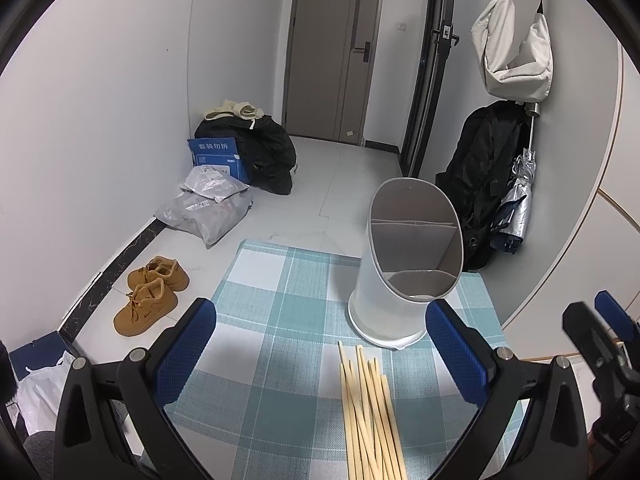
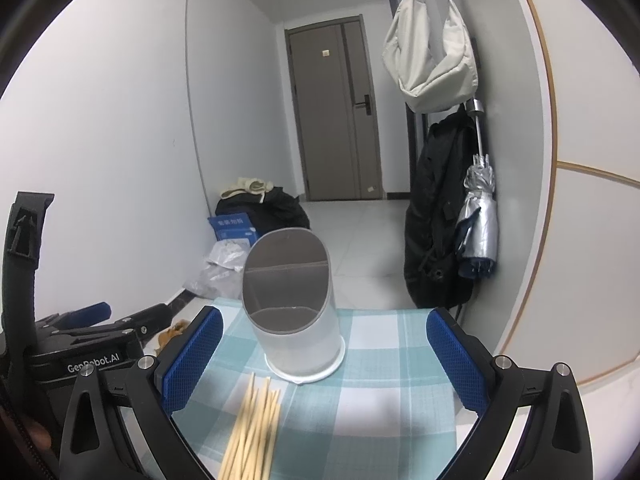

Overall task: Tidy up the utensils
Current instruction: 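Move both tools toward the pile of wooden chopsticks, then grasp one wooden chopstick with the right tool while the left tool grasps another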

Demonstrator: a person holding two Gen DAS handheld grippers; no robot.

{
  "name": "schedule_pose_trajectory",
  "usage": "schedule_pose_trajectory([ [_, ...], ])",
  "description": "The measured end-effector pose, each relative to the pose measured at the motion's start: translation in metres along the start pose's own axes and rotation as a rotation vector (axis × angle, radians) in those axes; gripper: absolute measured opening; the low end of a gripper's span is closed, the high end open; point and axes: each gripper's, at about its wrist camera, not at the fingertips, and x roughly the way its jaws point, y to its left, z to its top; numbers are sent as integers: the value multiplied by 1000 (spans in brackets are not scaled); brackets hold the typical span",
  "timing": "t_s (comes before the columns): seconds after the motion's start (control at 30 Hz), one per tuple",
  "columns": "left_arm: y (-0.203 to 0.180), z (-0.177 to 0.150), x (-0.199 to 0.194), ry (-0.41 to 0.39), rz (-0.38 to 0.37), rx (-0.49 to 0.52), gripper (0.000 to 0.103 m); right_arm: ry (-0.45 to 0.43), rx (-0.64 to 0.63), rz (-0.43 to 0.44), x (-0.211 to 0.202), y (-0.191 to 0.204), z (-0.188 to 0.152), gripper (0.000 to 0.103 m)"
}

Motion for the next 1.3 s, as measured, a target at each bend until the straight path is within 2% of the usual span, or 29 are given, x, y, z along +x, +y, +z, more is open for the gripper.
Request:
schedule_pose_trajectory([
  [0.17,8,2,7,28,-5,-17,102,76,-19,-17,18,4,-10,102],
  [0.3,23,5,13,54,-8,-58,102,260,2,3,46,2,-25,100],
  [0.37,32,5,17,69,-4,-76,102,299,12,36,60,3,-33,95],
  [0.43,40,5,21,87,2,-95,102,368,-18,61,76,9,-43,83],
  [0.57,54,8,33,120,16,-124,102,512,-94,91,102,23,-63,69],
  [0.63,61,10,38,132,21,-147,102,583,-126,90,115,26,-72,59],
  [0.73,69,11,43,150,27,-176,102,633,-197,64,135,27,-82,53],
  [0.87,76,9,48,178,28,-215,102,684,-246,50,149,35,-89,51],
  [1.07,86,7,55,206,45,-248,102,742,-230,6,168,35,-93,46],
  [1.3,90,7,53,209,52,-266,102,774,-256,-9,176,41,-90,31],
])
